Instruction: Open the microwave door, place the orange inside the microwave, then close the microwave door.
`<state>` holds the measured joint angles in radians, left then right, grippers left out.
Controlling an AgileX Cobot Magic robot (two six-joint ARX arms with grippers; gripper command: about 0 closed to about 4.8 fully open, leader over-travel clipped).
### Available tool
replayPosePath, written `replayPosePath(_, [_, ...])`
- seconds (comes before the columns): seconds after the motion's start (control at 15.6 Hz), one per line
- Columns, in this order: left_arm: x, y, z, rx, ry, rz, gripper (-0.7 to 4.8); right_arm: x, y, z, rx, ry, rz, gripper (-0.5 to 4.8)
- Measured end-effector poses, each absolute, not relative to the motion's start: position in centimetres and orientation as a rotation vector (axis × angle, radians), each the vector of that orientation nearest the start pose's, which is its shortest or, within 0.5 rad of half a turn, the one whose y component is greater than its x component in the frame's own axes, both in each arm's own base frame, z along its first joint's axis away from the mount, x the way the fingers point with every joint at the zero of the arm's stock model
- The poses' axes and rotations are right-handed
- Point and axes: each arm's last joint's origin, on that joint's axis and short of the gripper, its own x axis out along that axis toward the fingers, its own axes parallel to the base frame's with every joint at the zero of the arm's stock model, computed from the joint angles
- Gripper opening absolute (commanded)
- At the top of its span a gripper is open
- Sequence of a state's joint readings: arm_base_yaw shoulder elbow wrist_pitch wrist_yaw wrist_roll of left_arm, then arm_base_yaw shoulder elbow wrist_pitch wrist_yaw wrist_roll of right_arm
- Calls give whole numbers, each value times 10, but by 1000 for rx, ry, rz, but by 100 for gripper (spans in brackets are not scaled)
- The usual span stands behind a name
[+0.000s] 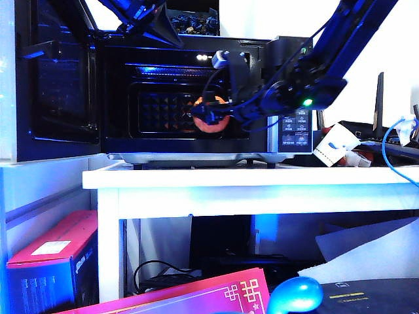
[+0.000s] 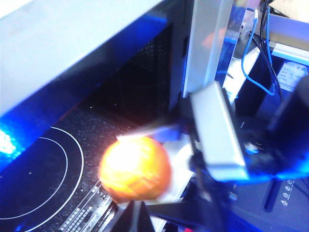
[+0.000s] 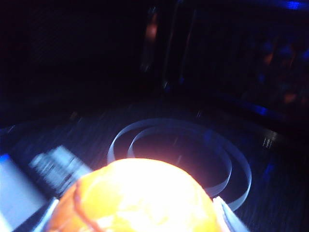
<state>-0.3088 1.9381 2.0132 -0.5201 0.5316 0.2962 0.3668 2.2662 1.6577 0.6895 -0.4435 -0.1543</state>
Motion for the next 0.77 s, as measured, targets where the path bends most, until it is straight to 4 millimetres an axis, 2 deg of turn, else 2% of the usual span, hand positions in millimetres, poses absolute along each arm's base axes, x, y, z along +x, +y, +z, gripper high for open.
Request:
replayPosePath(0.13, [413, -147, 388, 222, 329, -885, -5, 488, 204, 229, -143, -145, 783, 265])
replayPosePath(0.32, [413, -149, 388, 223, 329, -890, -5, 511, 221, 229, -143, -168, 792, 265])
replayPosePath(0.39, [413, -149, 388, 223, 328, -891, -5, 512, 225, 229, -143, -162, 795, 265])
replayPosePath(0.51, [413, -148, 388, 223, 329, -887, -5, 502, 245, 231, -146, -162, 902, 265])
replayPosePath(0.64, [413, -147, 388, 223, 328, -887, -5, 489, 262, 235, -142, -57, 990, 264])
replayPosePath(0.77, [412, -147, 391, 223, 319, -887, -5, 489, 258, 245, -188, -97, 966, 265])
